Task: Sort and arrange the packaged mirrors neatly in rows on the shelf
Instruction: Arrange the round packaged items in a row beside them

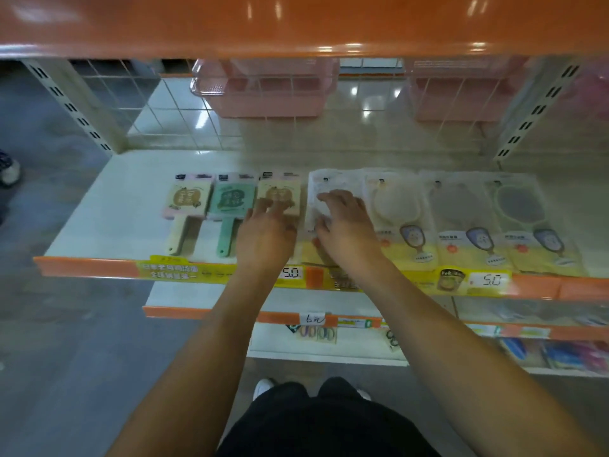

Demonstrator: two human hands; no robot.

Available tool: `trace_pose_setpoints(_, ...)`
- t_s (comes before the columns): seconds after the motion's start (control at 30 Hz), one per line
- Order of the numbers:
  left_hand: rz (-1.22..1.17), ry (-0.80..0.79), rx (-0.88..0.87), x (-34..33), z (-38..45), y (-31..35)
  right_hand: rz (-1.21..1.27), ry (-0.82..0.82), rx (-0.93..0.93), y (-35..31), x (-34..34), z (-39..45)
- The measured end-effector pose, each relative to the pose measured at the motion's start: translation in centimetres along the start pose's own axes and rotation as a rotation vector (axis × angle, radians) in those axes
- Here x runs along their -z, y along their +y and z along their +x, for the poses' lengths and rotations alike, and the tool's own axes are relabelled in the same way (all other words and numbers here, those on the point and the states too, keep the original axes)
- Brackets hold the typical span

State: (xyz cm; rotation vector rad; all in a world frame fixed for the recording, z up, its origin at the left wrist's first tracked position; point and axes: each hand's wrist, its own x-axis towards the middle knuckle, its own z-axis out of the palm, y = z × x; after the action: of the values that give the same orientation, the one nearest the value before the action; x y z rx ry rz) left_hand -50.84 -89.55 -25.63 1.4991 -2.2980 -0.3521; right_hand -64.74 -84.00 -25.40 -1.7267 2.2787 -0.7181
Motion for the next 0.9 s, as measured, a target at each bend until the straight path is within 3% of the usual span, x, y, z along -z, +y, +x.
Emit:
trace_pose_setpoints(0.4, 0.065, -0.083, -0.179, 1.8, 1.3, -7.3, -0.135, -0.01, -0.13, -5.3, -4.7, 0.8)
trace_pose_setpoints(0.63, 0.095, -0.132, -0.142, 2.4, 3.3, -8.3, -0.213, -0.08, -0.15, -4.6, -4.8, 2.7)
trace_pose_setpoints(0.9, 0.082, -0.141, -0.14, 1.6, 4.1, -8.0, -0.148, -0.049, -0.15, -4.7, -5.1, 3.3)
